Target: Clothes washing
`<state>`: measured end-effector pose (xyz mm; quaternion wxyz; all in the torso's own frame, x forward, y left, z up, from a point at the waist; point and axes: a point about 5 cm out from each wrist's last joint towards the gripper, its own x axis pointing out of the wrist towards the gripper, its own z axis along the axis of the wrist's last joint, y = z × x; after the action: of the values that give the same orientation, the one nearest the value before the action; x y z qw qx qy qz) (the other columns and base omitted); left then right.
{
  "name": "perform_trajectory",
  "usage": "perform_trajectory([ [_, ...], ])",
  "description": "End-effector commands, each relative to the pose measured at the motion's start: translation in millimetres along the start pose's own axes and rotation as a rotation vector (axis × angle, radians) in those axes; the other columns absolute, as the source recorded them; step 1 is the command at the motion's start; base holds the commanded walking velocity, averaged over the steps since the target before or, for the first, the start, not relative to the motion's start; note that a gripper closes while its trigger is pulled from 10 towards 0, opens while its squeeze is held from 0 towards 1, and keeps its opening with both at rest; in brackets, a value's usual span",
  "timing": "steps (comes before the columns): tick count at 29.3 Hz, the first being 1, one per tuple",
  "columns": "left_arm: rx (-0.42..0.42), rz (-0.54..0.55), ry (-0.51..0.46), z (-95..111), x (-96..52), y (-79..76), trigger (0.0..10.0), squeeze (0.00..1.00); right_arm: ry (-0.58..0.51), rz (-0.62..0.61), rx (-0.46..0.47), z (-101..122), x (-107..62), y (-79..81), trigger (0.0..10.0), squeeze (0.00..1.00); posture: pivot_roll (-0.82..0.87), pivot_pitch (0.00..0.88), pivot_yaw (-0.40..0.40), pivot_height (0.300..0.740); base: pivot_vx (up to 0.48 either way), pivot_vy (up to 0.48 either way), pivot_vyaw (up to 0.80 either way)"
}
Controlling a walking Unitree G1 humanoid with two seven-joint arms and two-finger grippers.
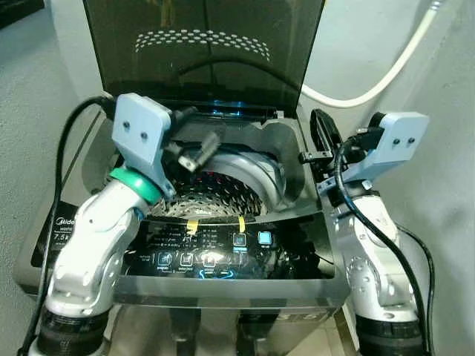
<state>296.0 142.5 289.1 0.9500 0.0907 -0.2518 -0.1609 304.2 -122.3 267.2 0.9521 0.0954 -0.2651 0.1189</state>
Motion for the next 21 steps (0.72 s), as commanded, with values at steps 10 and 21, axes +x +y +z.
perform_trajectory([
  [10, -0.045, 0.321, 0.123, -28, -8.2, 38.2, 10.0, 0.00, 0.030, -0.052, -0.051, -12, -4.9, -7.0, 10.0, 0.00, 0.11, 0.005, -0.008, 0.740, 0.000, 0.000, 0.00],
  [21, -0.055, 0.377, 0.132, -37, -3.9, 35.6, 10.0, 0.00, 0.068, -0.045, -0.076, -20, -4.3, -3.2, 10.0, 0.00, 0.10, 0.000, -0.011, 0.740, -0.195, 0.000, 0.00],
])
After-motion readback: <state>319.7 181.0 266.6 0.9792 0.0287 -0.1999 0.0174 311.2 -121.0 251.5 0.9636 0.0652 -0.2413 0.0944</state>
